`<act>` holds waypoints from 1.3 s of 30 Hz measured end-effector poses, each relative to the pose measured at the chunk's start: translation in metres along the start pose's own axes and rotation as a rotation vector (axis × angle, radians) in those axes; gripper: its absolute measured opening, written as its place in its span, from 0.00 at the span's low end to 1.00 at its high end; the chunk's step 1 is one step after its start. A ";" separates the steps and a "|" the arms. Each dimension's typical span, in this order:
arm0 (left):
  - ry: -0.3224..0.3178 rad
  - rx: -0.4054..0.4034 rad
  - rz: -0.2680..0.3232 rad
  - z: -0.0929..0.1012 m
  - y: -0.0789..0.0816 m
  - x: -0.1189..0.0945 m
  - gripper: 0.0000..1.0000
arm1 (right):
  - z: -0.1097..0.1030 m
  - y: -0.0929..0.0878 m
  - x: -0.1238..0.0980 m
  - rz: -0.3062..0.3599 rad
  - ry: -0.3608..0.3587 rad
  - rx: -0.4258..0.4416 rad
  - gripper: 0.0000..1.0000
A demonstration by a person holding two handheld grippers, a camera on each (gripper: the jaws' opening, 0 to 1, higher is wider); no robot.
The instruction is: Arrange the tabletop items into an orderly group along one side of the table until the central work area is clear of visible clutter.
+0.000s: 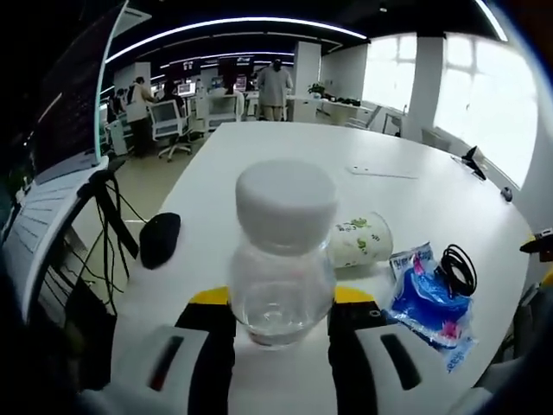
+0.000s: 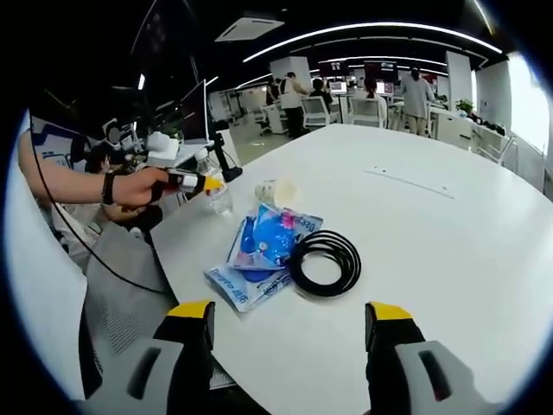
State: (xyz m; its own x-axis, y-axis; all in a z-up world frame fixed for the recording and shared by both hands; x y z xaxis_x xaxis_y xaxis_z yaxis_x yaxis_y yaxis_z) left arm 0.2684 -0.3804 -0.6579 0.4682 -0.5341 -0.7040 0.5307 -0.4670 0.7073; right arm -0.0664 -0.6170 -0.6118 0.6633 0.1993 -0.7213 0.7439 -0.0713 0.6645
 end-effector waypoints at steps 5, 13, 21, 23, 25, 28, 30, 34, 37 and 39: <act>-0.005 0.001 0.010 0.000 0.011 0.012 0.41 | 0.000 0.000 0.001 0.000 -0.001 0.006 0.73; -0.042 0.007 0.038 -0.007 0.029 0.031 0.41 | -0.003 -0.003 0.005 -0.019 0.007 0.001 0.73; -0.087 0.044 0.045 -0.008 0.041 0.043 0.41 | -0.003 -0.006 0.006 -0.032 0.009 0.006 0.73; -0.091 0.047 0.046 -0.007 0.043 0.043 0.41 | -0.002 -0.006 0.007 -0.033 0.010 0.009 0.73; -0.092 0.047 0.047 -0.006 0.045 0.043 0.41 | 0.000 -0.006 0.010 -0.036 0.011 0.008 0.73; -0.099 0.041 0.050 -0.007 0.049 0.047 0.41 | 0.001 0.000 0.012 -0.029 0.015 0.006 0.73; -0.101 0.042 0.048 -0.005 0.049 0.048 0.41 | 0.001 0.001 0.013 -0.028 0.016 0.002 0.73; -0.106 0.044 0.042 -0.004 0.053 0.051 0.41 | 0.001 0.004 0.015 -0.028 0.019 -0.006 0.73; -0.109 0.049 0.036 -0.006 0.056 0.054 0.42 | 0.002 0.004 0.014 -0.028 0.020 -0.005 0.72; -0.109 0.042 0.034 -0.006 0.056 0.054 0.42 | 0.002 0.003 0.014 -0.030 0.018 -0.004 0.72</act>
State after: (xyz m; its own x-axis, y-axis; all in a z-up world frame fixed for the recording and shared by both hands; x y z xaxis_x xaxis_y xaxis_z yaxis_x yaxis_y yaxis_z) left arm 0.3281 -0.4312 -0.6565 0.4045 -0.6229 -0.6696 0.4843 -0.4752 0.7346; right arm -0.0549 -0.6160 -0.6201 0.6388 0.2192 -0.7375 0.7634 -0.0608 0.6431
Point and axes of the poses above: the point that each gripper's makers call its tool centre point, and the gripper's own axes: x roughly forward along the fingers, z roughly to its right, y roughly out of its top, the point moved 4 cm from there along -x, roughly backward along the fingers, and after that the axes turned 8 degrees about -z, right-handed, at the moved point
